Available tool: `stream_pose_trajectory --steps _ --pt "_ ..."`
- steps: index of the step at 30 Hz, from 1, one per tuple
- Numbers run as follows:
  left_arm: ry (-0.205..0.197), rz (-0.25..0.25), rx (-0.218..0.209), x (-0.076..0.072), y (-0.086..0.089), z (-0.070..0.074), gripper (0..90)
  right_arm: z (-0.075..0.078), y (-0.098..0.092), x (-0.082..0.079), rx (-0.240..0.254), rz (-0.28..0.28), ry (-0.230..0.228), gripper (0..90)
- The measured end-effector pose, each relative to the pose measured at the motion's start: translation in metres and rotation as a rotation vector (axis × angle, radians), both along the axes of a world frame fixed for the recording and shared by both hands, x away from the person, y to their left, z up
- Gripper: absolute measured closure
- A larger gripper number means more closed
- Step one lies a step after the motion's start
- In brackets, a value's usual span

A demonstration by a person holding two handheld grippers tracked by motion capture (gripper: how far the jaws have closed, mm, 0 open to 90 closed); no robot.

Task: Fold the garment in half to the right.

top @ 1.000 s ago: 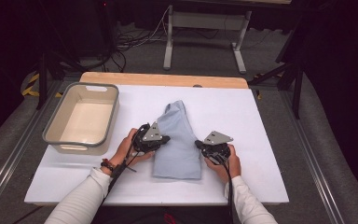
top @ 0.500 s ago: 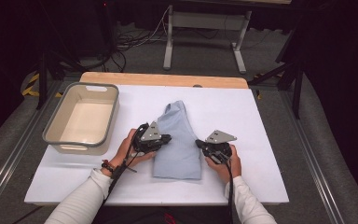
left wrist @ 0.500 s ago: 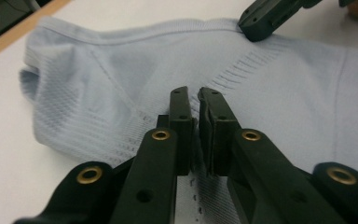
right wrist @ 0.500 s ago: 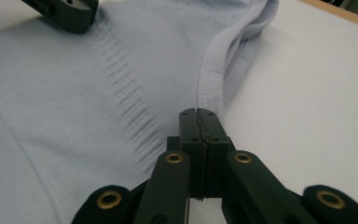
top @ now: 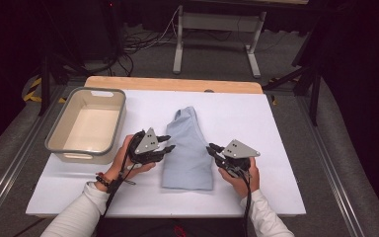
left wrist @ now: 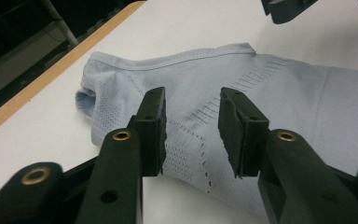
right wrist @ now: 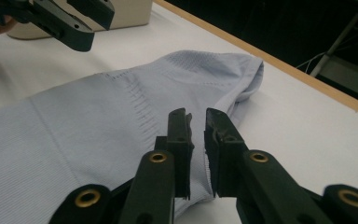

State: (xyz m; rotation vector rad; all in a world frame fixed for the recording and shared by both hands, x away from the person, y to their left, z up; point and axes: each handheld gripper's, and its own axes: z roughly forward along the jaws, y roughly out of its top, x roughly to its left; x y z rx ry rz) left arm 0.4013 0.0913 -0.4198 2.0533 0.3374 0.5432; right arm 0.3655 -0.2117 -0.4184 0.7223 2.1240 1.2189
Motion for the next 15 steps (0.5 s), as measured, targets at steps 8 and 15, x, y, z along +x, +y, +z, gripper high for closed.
stream_pose_trajectory --steps 8,15 --pt "-0.024 -0.019 0.000 -0.009 0.000 0.001 46.1 0.007 -0.003 -0.014 0.008 0.014 -0.053 60.3" --pt "-0.038 -0.032 0.009 -0.020 0.006 0.000 33.0 0.009 -0.007 -0.021 0.006 0.013 -0.083 41.9"
